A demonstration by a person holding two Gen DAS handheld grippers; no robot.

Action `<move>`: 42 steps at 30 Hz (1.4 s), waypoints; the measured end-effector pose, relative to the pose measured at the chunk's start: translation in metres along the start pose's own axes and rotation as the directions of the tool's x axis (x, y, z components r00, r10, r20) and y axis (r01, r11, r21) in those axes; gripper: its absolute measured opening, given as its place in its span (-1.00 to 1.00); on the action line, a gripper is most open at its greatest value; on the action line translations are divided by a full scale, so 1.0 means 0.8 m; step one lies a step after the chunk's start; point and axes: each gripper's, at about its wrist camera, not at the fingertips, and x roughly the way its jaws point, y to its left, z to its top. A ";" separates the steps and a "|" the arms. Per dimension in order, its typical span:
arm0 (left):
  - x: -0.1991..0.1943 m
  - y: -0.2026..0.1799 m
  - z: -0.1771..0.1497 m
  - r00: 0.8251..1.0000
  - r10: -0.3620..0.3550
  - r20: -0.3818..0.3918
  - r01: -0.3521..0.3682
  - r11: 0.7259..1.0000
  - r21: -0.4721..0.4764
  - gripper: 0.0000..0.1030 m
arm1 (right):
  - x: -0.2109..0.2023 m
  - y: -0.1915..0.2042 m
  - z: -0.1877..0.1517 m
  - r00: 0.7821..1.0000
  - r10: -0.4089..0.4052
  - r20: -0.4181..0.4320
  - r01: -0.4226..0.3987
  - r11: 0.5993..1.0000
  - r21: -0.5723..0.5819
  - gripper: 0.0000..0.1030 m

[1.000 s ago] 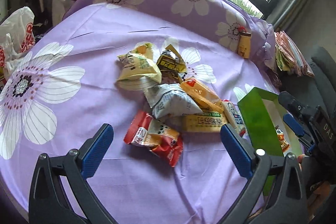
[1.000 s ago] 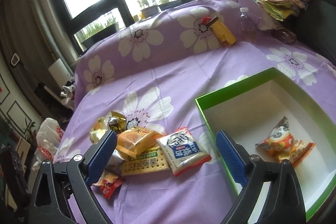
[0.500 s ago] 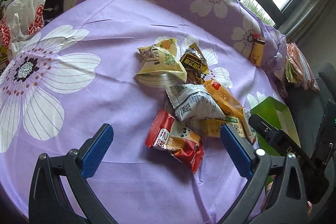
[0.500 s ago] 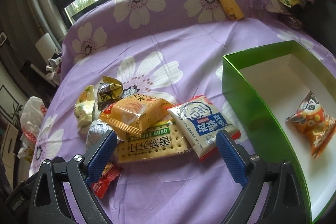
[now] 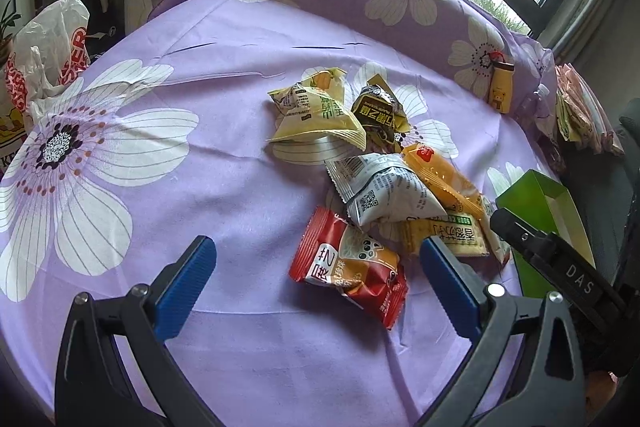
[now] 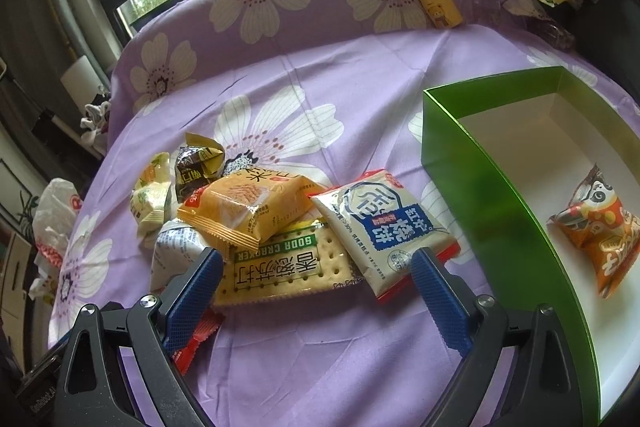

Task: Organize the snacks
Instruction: 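Close the right gripper on the red cartoon snack packet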

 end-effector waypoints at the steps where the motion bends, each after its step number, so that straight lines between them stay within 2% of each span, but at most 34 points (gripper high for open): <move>1: 0.001 0.000 0.000 1.000 0.002 -0.001 -0.002 1.000 0.001 0.98 | 0.000 -0.002 0.001 1.000 0.004 -0.001 -0.004 1.000 0.006 0.84; 11: 0.008 -0.008 -0.006 0.999 0.005 -0.032 -0.004 0.999 0.043 0.98 | 0.001 -0.011 0.001 0.997 0.073 -0.018 -0.071 0.996 0.060 0.84; 15: 0.012 -0.009 -0.008 0.998 0.021 -0.059 -0.017 0.998 0.056 0.98 | 0.000 -0.007 0.000 0.985 0.169 -0.040 -0.167 0.984 0.067 0.84; 22: 0.017 -0.009 -0.010 0.996 0.012 -0.087 -0.006 0.998 0.069 0.91 | 0.009 0.007 -0.007 0.931 0.338 -0.137 -0.327 0.940 0.092 0.84; 26: 0.024 -0.007 -0.010 0.992 -0.010 -0.124 0.018 0.998 0.065 0.78 | 0.013 0.019 -0.014 0.870 0.452 -0.198 -0.434 0.892 0.127 0.78; 28: 0.029 -0.004 -0.010 0.988 -0.034 -0.148 0.041 0.998 0.051 0.77 | 0.016 0.024 -0.018 0.846 0.484 -0.223 -0.460 0.875 0.154 0.75; 31: 0.034 0.000 -0.009 0.985 -0.043 -0.165 0.048 0.998 0.028 0.58 | 0.025 0.033 -0.025 0.820 0.506 -0.266 -0.473 0.862 0.183 0.55; 32: 0.032 0.000 -0.009 0.987 -0.038 -0.157 0.044 0.999 0.031 0.55 | 0.029 0.034 -0.027 0.812 0.510 -0.282 -0.473 0.860 0.192 0.55; 34: 0.031 0.000 -0.009 0.986 -0.048 -0.158 0.054 0.998 0.037 0.48 | 0.035 0.039 -0.031 0.808 0.506 -0.301 -0.465 0.862 0.201 0.54; 36: 0.030 0.000 -0.009 0.984 -0.073 -0.165 0.080 0.996 0.036 0.32 | 0.037 0.041 -0.032 0.804 0.507 -0.309 -0.465 0.861 0.205 0.52; 38: 0.032 -0.002 -0.009 0.977 -0.113 -0.181 0.121 0.992 0.031 0.05 | 0.040 0.045 -0.032 0.791 0.520 -0.321 -0.471 0.854 0.222 0.43; 40: 0.032 -0.004 -0.010 0.976 -0.114 -0.187 0.123 0.992 0.039 0.07 | 0.046 0.042 -0.031 0.782 0.531 -0.326 -0.462 0.846 0.267 0.42; 42: 0.031 -0.007 -0.012 0.976 -0.111 -0.190 0.123 0.991 0.051 0.05 | 0.052 0.042 -0.032 0.790 0.512 -0.338 -0.435 0.856 0.279 0.42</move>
